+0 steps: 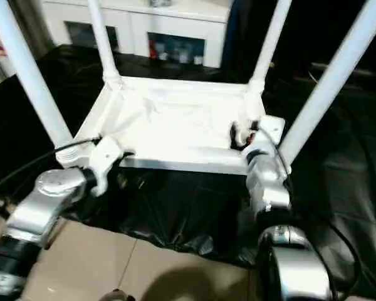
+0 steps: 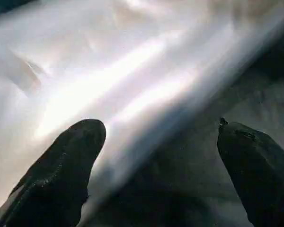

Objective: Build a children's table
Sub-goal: Rotate leg to tighten, then rotate table base

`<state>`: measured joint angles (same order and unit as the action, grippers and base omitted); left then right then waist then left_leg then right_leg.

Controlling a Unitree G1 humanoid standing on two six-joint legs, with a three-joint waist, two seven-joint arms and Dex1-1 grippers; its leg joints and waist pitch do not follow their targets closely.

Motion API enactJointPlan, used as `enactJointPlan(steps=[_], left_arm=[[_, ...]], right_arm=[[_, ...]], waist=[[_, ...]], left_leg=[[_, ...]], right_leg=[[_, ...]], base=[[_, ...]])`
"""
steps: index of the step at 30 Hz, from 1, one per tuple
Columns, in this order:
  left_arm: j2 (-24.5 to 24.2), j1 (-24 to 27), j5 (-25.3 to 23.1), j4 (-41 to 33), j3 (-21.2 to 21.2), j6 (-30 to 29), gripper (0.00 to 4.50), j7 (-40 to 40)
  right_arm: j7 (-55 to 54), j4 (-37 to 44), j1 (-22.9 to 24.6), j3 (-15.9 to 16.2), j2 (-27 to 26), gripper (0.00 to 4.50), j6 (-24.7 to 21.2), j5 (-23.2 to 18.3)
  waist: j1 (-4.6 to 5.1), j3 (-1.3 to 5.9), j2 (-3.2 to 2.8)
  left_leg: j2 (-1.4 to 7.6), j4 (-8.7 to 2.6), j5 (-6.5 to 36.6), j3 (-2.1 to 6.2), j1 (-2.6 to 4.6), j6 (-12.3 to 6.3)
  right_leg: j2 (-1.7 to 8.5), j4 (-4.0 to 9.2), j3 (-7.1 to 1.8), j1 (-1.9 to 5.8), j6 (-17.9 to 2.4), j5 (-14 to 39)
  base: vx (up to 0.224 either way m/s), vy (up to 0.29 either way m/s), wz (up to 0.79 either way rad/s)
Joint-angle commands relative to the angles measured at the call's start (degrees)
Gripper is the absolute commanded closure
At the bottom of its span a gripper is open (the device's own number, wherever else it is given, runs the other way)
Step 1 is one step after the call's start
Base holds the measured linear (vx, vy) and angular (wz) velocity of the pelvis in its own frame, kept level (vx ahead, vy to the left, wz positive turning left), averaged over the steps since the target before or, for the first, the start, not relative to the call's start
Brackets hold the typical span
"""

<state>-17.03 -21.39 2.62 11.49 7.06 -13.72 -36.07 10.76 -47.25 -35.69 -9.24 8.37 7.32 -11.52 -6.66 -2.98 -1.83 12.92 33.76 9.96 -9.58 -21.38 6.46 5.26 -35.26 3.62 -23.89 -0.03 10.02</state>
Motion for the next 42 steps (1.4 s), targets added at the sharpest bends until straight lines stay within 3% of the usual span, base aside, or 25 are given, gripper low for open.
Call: enactJointPlan(steps=[1, 5, 6, 8, 11, 14, 16, 17, 18, 20, 23, 26, 29, 30, 31, 32, 34, 35, 36, 37, 39, 41, 42], left_arm=[[0.8, 2.0, 1.0, -2.3, -2.1, 2.3, 0.08, 3.6], [4.0, 9.1, 2.6, -9.8, -6.4, 3.0, 0.08, 9.4], [4.1, 9.3, 2.6, -9.9, -6.5, 3.0, 0.08, 9.5], [5.3, 12.1, 2.0, -12.4, -7.9, 3.2, 0.08, 12.4], [6.7, 17.6, 0.5, -15.7, -8.5, 5.7, 0.08, 15.4], [9.1, 20.4, 0.4, -16.8, -9.3, 7.9, 0.08, 19.0], [11.5, 24.0, 0.2, -17.1, -10.1, 11.0, 0.08, 22.2], [11.7, 24.7, 0.0, -17.2, -10.1, 11.4, 0.08, 22.7], [12.4, 26.8, -0.3, -17.3, -10.6, 12.3, 0.08, 24.0], [13.4, 28.3, 0.4, -18.5, -11.4, 11.9, 0.08, 25.0], [13.4, 29.5, 0.2, -20.3, -11.7, 11.3, 0.08, 25.4], [13.2, 29.7, -0.8, -20.7, -11.6, 11.6, 0.08, 26.2], [12.7, 27.0, 0.1, -21.0, -11.9, 10.2, 0.08, 26.6], [12.6, 26.4, 0.1, -21.1, -12.0, 9.5, 0.08, 26.8], [12.6, 26.4, 0.1, -21.1, -12.0, 9.5, 0.08, 26.8], [12.5, 25.3, 0.4, -21.0, -11.7, 9.5, 0.08, 26.3], [12.4, 24.7, 0.5, -21.6, -11.2, 10.1, 0.08, 25.8], [12.3, 24.7, 0.4, -21.8, -11.1, 10.2, 0.08, 25.8], [12.6, 24.5, 0.5, -21.5, -11.4, 9.8, 0.08, 26.3], [13.0, 24.4, 1.0, -21.3, -11.6, 9.7, 0.08, 26.6], [13.4, 24.4, 1.9, -21.3, -11.9, 8.6, 0.08, 26.7], [13.3, 24.6, 2.8, -21.8, -12.3, 7.4, 0.08, 26.4], [12.9, 24.8, 2.7, -22.6, -12.3, 6.8, 0.08, 26.4]], right_arm=[[3.2, 5.2, 1.7, 2.5, -0.6, 0.00, -0.3, 0.3], [7.8, 17.3, 10.0, 6.8, 1.1, 0.00, -3.5, -0.2], [7.9, 17.6, 10.2, 6.8, 1.1, 0.00, -3.6, -0.3], [7.9, 23.8, 14.4, 7.3, 1.5, 0.00, -5.3, -1.1], [7.2, 36.1, 23.2, 8.5, 1.3, 0.00, -8.1, -2.0], [6.4, 43.9, 29.6, 9.3, 1.1, 0.00, -9.2, -1.5], [2.9, 51.7, 36.3, 9.1, -0.2, 0.00, -10.2, -0.7], [2.5, 53.1, 37.5, 9.1, -0.3, 0.00, -10.3, -0.3], [1.3, 56.1, 40.7, 9.6, -0.6, 0.00, -10.0, 1.4], [-0.1, 59.4, 44.0, 8.9, -1.2, 0.00, -11.8, 1.3], [-1.7, 62.4, 48.2, 8.0, -2.0, 0.00, -13.5, 0.6], [-2.7, 63.7, 50.0, 8.1, -2.1, 0.00, -14.6, 1.3], [-3.9, 65.4, 49.9, 8.7, -2.3, 0.00, -16.9, 2.0], [-4.4, 65.4, 49.6, 8.5, -2.4, 0.00, -17.4, 2.2], [-4.4, 65.4, 49.6, 8.5, -2.4, 0.00, -17.4, 2.2], [-4.9, 65.3, 49.4, 7.8, -2.4, 0.00, -18.0, 2.2], [-5.3, 66.1, 50.1, 7.1, -2.2, 0.00, -19.0, 2.0], [-5.4, 66.5, 50.4, 7.1, -2.1, 0.00, -19.2, 2.1], [-5.2, 67.0, 50.8, 7.1, -1.9, 0.00, -19.4, 2.0], [-4.9, 67.5, 50.8, 7.1, -1.5, 0.00, -19.6, 2.0], [-4.7, 67.9, 50.1, 7.2, -1.1, 0.00, -20.5, 1.9], [-4.8, 67.2, 48.2, 7.5, -0.9, 0.00, -21.4, 2.3], [-4.6, 66.7, 46.9, 7.6, -0.8, 0.00, -22.0, 1.9]], waist=[[0.04, 4.53, -0.10], [0.36, 4.15, -1.41], [0.38, 4.03, -1.19], [0.37, 4.04, -2.11], [0.29, 3.73, -1.57], [0.38, 3.58, -1.39], [0.44, 3.30, -1.19], [0.44, 3.27, -0.92], [0.49, 3.07, -1.02], [0.80, 3.04, -0.29], [1.01, 2.98, -0.29], [1.27, 2.77, -0.23], [1.49, 3.06, 0.10], [1.39, 3.16, -0.13], [1.45, 3.13, 0.42], [1.37, 3.13, 0.42], [1.60, 3.35, -0.28], [1.61, 3.44, -0.11], [1.51, 3.57, -0.94], [1.62, 3.57, -0.88], [1.57, 3.74, 0.16], [1.46, 3.76, -0.36], [1.28, 3.82, 1.36]], left_leg=[[-0.93, -3.47, 11.1, -0.54, -0.15, -1.19], [-0.65, -3.57, 12.9, -0.56, -0.06, -2.04], [-0.53, -3.69, 14.2, -0.60, 0.07, -2.24], [-0.66, -3.77, 15.5, -0.53, 0.28, -1.98], [-0.43, -4.05, 15.9, -0.47, 0.05, -2.26], [-0.63, -4.34, 18.1, -0.44, 0.08, -1.97], [-0.65, -4.64, 19.2, -0.32, -0.29, -1.92], [-0.72, -4.61, 19.0, -0.33, -0.30, -1.84], [-0.67, -4.71, 20.1, -0.30, -0.27, -1.70], [-1.02, -4.67, 21.0, -0.38, -0.24, -1.45], [-1.10, -4.73, 22.2, -0.12, -0.18, -1.40], [-1.05, -4.96, 24.4, 0.11, -0.10, -1.21], [-0.79, -5.20, 23.9, 0.25, -0.09, -1.22], [-0.81, -5.32, 23.5, 0.30, -0.14, -1.12], [-0.74, -5.26, 23.3, 0.19, -0.13, -1.20], [-0.76, -5.28, 22.9, 0.22, -0.18, -1.20], [-0.64, -5.28, 22.4, 0.24, -0.11, -0.76], [-0.62, -5.26, 21.9, 0.27, -0.18, -0.71], [-0.61, -5.25, 20.9, 0.32, -0.23, -0.51], [-0.58, -5.21, 20.7, 0.22, -0.20, -0.52], [-0.69, -4.96, 18.7, 0.02, -0.43, -1.11], [-0.73, -4.91, 17.7, -0.01, -0.49, -1.48], [-0.84, -4.80, 16.6, -0.09, -0.71, -2.00]], right_leg=[[1.56, 3.02, -1.34, 4.23, -12.0, 1.6], [1.58, 3.85, -1.30, 3.73, -11.2, 8.0], [1.35, 4.20, -1.31, 3.64, -10.4, 10.1], [1.21, 4.47, -1.31, 3.27, -9.5, 12.8], [1.11, 5.02, -1.44, 3.24, -7.5, 14.2], [1.03, 5.67, -1.45, 2.84, -5.1, 20.2], [1.18, 6.05, -1.42, 2.65, -3.1, 23.8], [1.11, 6.36, -1.49, 2.60, -2.2, 24.8], [1.17, 6.62, -1.52, 2.27, -0.8, 27.1], [1.08, 7.16, -1.40, 2.07, 1.5, 31.1], [1.07, 7.56, -1.30, 1.62, 3.2, 33.4], [0.93, 7.76, -1.08, 1.41, 3.8, 33.7], [0.86, 7.44, -1.25, 1.65, 2.8, 29.8], [0.86, 7.18, -1.31, 1.82, 2.3, 28.0], [0.86, 7.23, -1.40, 1.74, 2.2, 27.4], [0.95, 7.05, -1.50, 1.81, 1.9, 26.4], [0.90, 6.91, -1.63, 2.01, 1.2, 23.1], [0.92, 6.64, -1.62, 2.18, 0.9, 21.7], [0.98, 6.26, -1.72, 2.35, 0.2, 19.2], [0.91, 6.41, -1.72, 2.36, 0.0, 18.1], [0.89, 5.99, -1.71, 2.77, -1.0, 14.9], [1.05, 5.87, -1.75, 2.76, -1.3, 15.7], [1.18, 5.70, -1.70, 3.00, -1.1, 16.8]], base=[[0.000, 0.000, 0.00], [0.000, 0.000, 0.00], [0.000, 0.000, 0.00], [0.000, 0.000, 0.00], [0.000, 0.000, 0.00], [0.000, 0.000, 0.00], [0.000, 0.000, 0.00], [0.000, 0.000, 0.00], [0.000, 0.000, 0.00], [0.000, 0.000, 0.00], [0.000, 0.000, 0.00], [0.000, 0.000, 0.00], [0.000, 0.000, 0.00], [0.000, 0.000, 0.00], [0.000, 0.000, 0.00], [0.000, 0.000, 0.00], [0.000, 0.000, 0.00], [0.000, 0.000, 0.00], [0.000, 0.000, 0.00], [0.000, 0.000, 0.00], [0.000, 0.000, 0.00], [0.000, 0.000, 0.00], [0.000, 0.000, 0.00]])
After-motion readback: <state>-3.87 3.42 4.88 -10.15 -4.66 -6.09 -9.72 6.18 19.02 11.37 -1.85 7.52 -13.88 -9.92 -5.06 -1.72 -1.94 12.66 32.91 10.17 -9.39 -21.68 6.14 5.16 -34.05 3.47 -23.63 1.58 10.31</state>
